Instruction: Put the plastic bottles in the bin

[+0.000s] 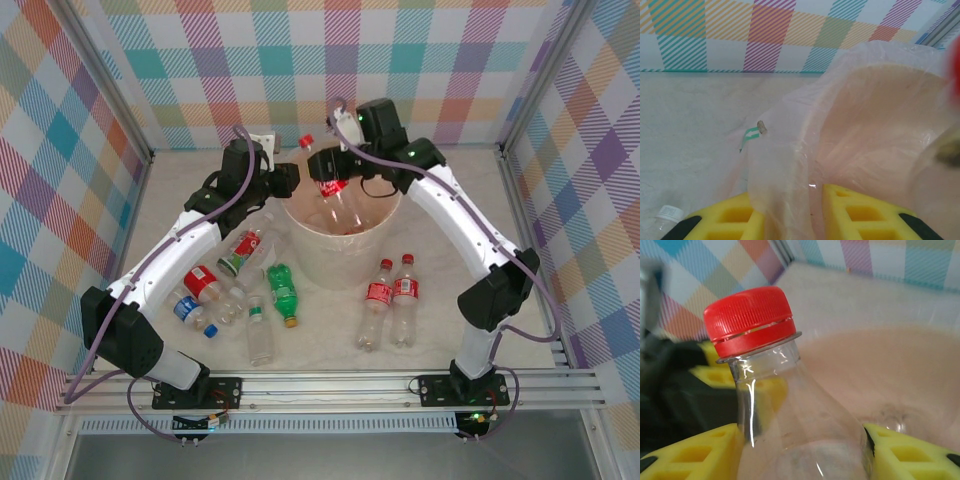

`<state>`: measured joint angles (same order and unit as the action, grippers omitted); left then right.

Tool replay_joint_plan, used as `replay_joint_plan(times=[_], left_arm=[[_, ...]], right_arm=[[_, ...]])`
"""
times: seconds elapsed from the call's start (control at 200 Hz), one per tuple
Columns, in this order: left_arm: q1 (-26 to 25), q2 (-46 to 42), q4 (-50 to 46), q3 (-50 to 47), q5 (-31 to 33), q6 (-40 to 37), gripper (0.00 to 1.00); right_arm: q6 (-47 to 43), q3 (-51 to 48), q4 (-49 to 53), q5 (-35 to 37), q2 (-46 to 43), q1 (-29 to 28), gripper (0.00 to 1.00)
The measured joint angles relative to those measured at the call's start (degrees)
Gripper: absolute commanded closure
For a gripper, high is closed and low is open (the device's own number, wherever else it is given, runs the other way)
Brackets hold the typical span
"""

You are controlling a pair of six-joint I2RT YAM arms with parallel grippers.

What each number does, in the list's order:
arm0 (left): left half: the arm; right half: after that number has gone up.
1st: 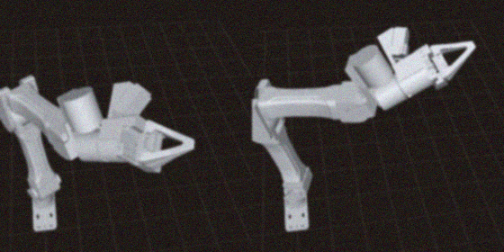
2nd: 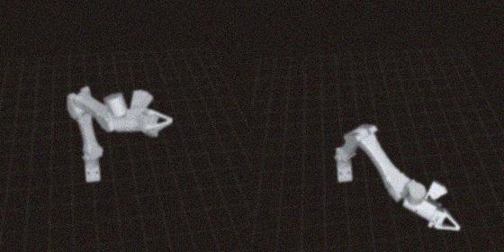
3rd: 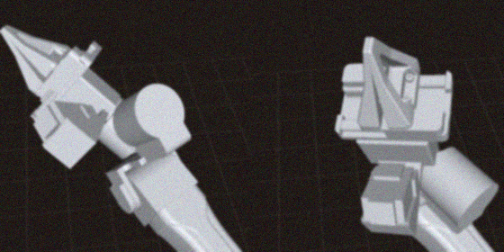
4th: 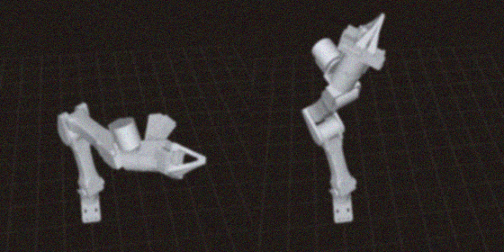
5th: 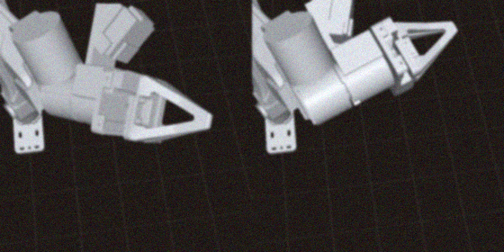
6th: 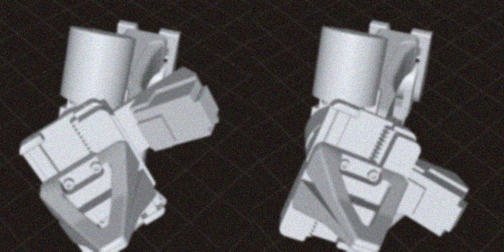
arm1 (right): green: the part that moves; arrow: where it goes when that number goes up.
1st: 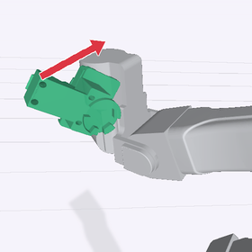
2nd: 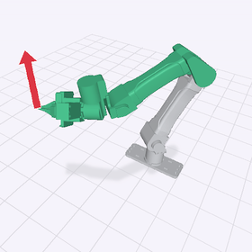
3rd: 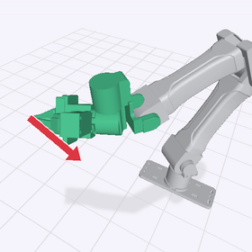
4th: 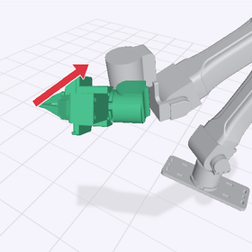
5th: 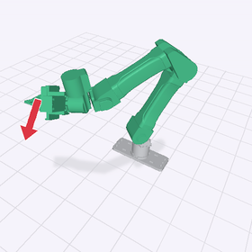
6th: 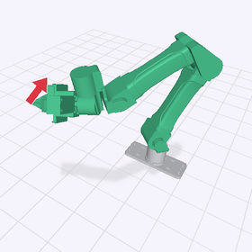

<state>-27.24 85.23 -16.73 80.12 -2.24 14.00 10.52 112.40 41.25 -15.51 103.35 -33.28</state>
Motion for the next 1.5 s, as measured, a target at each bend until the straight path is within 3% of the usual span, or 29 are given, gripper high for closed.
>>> replay_joint_plan(times=[0.26, 0.47, 0.715, 0.995, 1.31, 1.5], left_arm=[[-0.5, 0.0, 0.0, 0.0, -0.1, -0.2, 0.71], [-0.5, 0.0, 0.0, 0.0, -0.1, -0.2, 0.71], [-0.6, 0.0, -0.1, 0.0, -0.1, -0.2, 0.71], [-0.6, 0.0, -0.1, 0.0, 0.0, -0.2, 0.71], [-0.6, 0.0, 0.0, 0.0, 0.0, -0.2, 0.71], [-0.6, 0.0, 0.0, 0.0, 0.0, -0.2, 0.71]], right_arm=[[-2.6, -8.4, -0.7, 0.9, -0.1, -0.1, 0.41], [-4.1, -9.6, -1.2, 1.4, -0.4, -0.1, 0.25], [-5.3, -10.0, -0.7, 1.6, -0.4, -0.1, 0.16], [-5.5, 1.2, 6.3, 1.5, -0.5, -0.1, 0.10], [-3.3, 5.7, 14.7, 10.7, -11.3, 0.4, 0.06], [1.5, -2.3, 17.0, 15.2, -23.4, 5.2, 0.08]])
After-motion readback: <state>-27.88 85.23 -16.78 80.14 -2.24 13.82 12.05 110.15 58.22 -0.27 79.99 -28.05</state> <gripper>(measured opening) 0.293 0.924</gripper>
